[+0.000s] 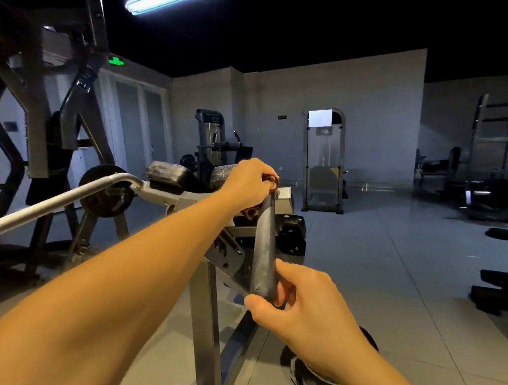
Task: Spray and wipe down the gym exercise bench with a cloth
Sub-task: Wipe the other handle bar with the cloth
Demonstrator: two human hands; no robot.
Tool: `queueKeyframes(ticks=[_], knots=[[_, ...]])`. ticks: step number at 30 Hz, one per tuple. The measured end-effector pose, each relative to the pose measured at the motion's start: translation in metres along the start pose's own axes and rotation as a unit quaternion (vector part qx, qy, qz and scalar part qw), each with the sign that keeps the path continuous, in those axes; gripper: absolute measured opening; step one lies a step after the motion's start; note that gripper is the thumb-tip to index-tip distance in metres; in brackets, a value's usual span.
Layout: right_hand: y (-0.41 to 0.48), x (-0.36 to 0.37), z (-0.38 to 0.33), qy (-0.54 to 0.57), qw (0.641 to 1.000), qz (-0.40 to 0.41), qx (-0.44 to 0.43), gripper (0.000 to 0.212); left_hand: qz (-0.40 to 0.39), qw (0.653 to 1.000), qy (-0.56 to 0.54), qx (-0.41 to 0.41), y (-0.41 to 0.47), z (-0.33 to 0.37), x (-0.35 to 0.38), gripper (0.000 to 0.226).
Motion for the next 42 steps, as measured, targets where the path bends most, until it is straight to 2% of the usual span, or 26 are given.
queueKeyframes(ticks=[4, 10, 13, 16, 19, 22, 30, 35, 39, 42], knots=[[-0.003, -0.003, 0.001, 0.011, 1.0, -0.001, -0.002, 0.04, 0.001, 0.997, -0.073, 0.028, -0.054, 0.011, -0.011, 0.016], [-0.007, -0.004, -0.01, 0.049, 0.998, 0.033, -0.032, 0.022, -0.094, 0.975, -0.18, 0.087, -0.172, 0.057, -0.037, 0.015], [-0.004, -0.003, -0.014, 0.045, 0.998, 0.024, -0.038, 0.021, -0.053, 0.979, -0.178, 0.082, -0.155, 0.05, -0.036, 0.013], [-0.001, -0.002, -0.011, 0.026, 0.999, 0.017, -0.037, 0.026, -0.006, 0.99, -0.125, 0.068, -0.1, 0.032, -0.028, 0.013], [0.0, -0.003, -0.011, 0.011, 1.0, 0.002, -0.028, 0.026, 0.028, 0.996, -0.077, 0.02, -0.041, 0.005, -0.013, 0.015], [0.002, -0.006, -0.009, 0.003, 1.0, -0.006, -0.011, 0.022, 0.044, 0.998, -0.042, -0.019, -0.022, -0.002, -0.002, 0.019], [-0.002, -0.005, -0.006, 0.008, 1.0, -0.002, 0.0, 0.02, -0.005, 0.991, -0.118, 0.059, -0.132, 0.046, -0.024, 0.014], [0.0, -0.005, -0.013, 0.008, 1.0, -0.007, -0.015, 0.02, -0.066, 0.988, -0.14, 0.026, -0.172, 0.045, -0.034, 0.04], [0.001, -0.004, -0.014, 0.006, 1.0, -0.002, -0.018, 0.022, -0.004, 0.979, -0.205, -0.02, -0.167, 0.029, -0.045, 0.047], [0.003, -0.003, -0.013, 0.022, 1.0, 0.008, -0.013, 0.024, 0.024, 0.979, -0.201, -0.012, -0.136, 0.022, -0.043, 0.037]])
Point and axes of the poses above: each hand's wrist, its own y-axis towards the middle knuckle, its own x-axis out of the palm, z = x × y, the point moved 7 cm from there along y, towards the middle knuckle, and after that the axes turned 7 degrees about -y, right-handed, at the moved point
